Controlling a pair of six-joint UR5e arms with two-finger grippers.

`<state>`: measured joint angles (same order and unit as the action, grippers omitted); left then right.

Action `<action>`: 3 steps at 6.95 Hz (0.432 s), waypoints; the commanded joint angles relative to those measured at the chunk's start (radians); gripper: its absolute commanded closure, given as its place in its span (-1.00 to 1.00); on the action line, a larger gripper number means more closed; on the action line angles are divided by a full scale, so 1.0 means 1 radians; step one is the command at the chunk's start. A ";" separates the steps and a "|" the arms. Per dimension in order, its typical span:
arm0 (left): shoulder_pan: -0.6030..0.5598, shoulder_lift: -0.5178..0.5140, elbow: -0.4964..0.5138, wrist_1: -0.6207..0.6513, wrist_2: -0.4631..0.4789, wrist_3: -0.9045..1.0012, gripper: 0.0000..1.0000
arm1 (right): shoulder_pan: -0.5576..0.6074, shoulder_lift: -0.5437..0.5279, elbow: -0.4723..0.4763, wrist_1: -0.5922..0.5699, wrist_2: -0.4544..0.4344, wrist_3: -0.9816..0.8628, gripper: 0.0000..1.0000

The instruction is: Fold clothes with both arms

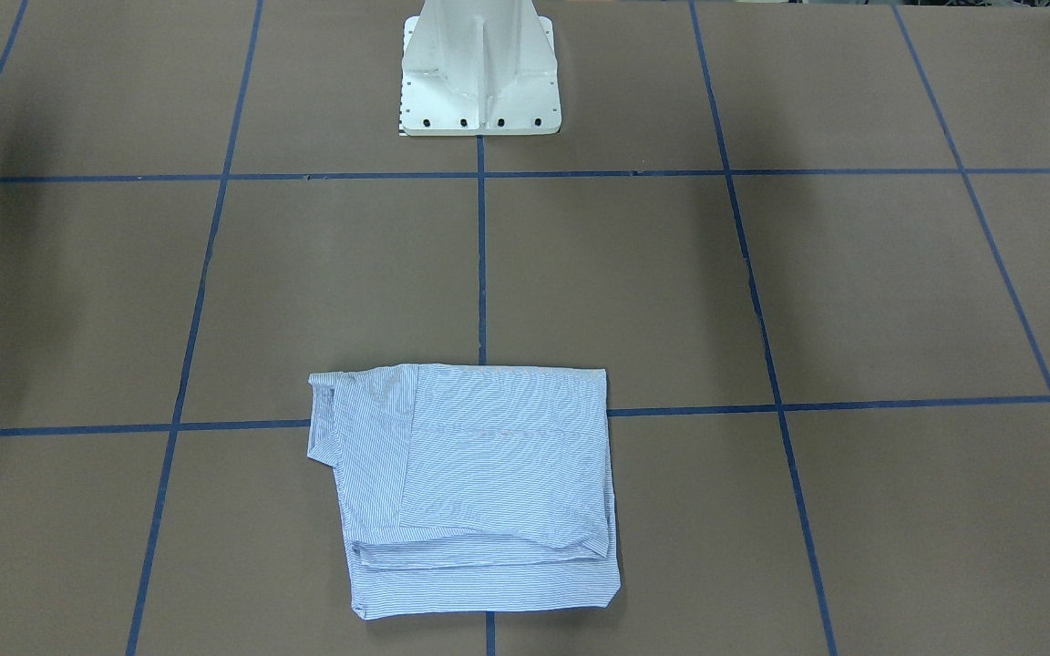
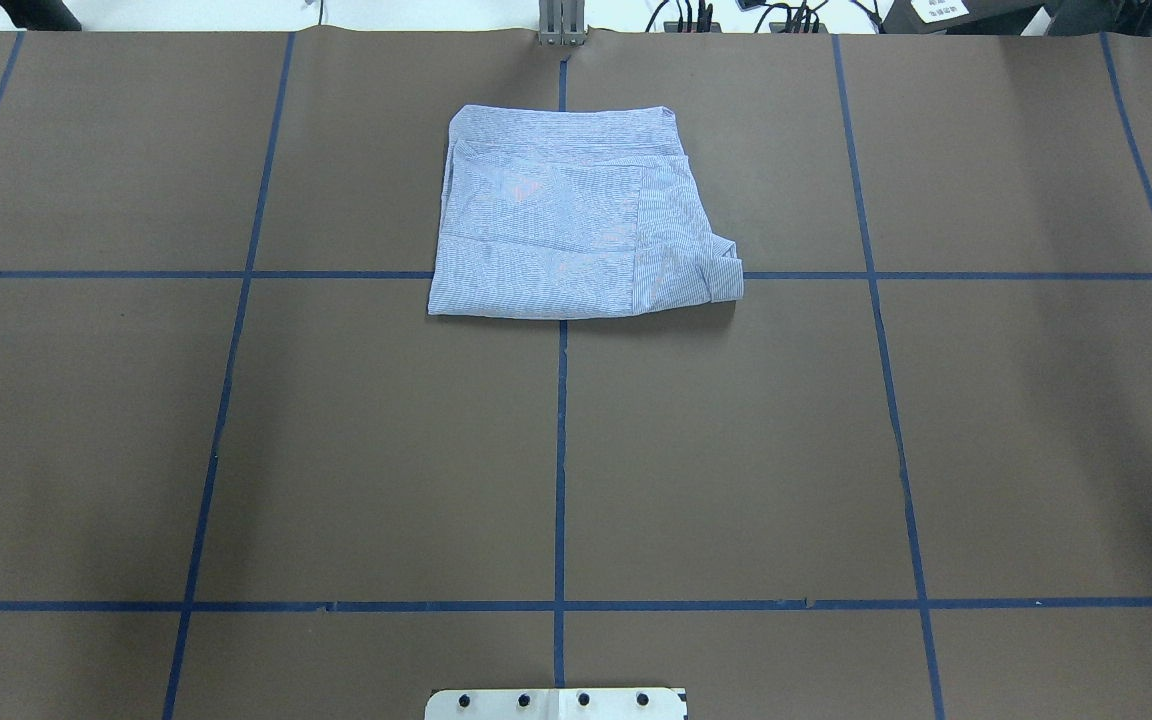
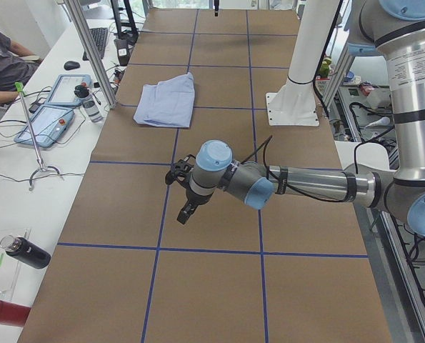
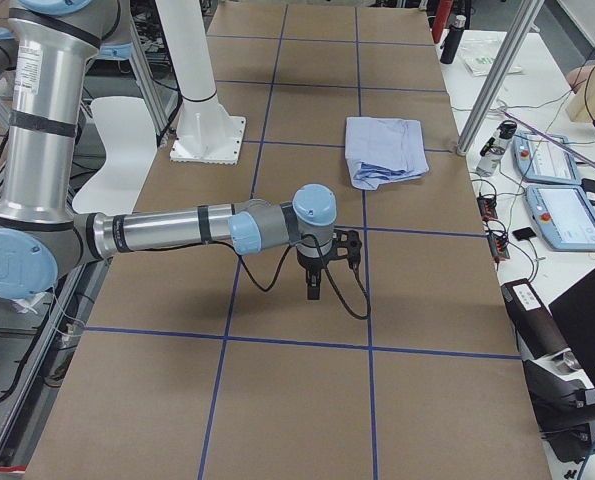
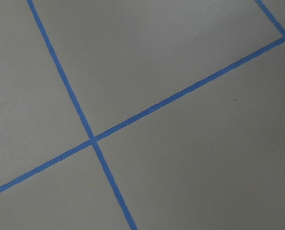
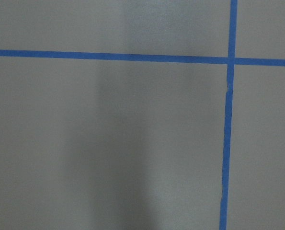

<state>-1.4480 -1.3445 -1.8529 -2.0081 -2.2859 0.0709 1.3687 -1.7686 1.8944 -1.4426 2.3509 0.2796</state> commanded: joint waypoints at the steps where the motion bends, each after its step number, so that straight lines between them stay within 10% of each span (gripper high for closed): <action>1: -0.006 -0.005 0.001 0.002 -0.009 0.006 -0.99 | 0.003 -0.002 0.000 0.001 -0.007 -0.007 -1.00; 3: -0.006 -0.005 -0.005 0.002 -0.030 0.000 -0.99 | 0.001 0.003 0.000 0.001 -0.009 -0.005 -1.00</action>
<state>-1.4537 -1.3496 -1.8523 -2.0057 -2.3094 0.0751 1.3704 -1.7678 1.8952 -1.4413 2.3436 0.2736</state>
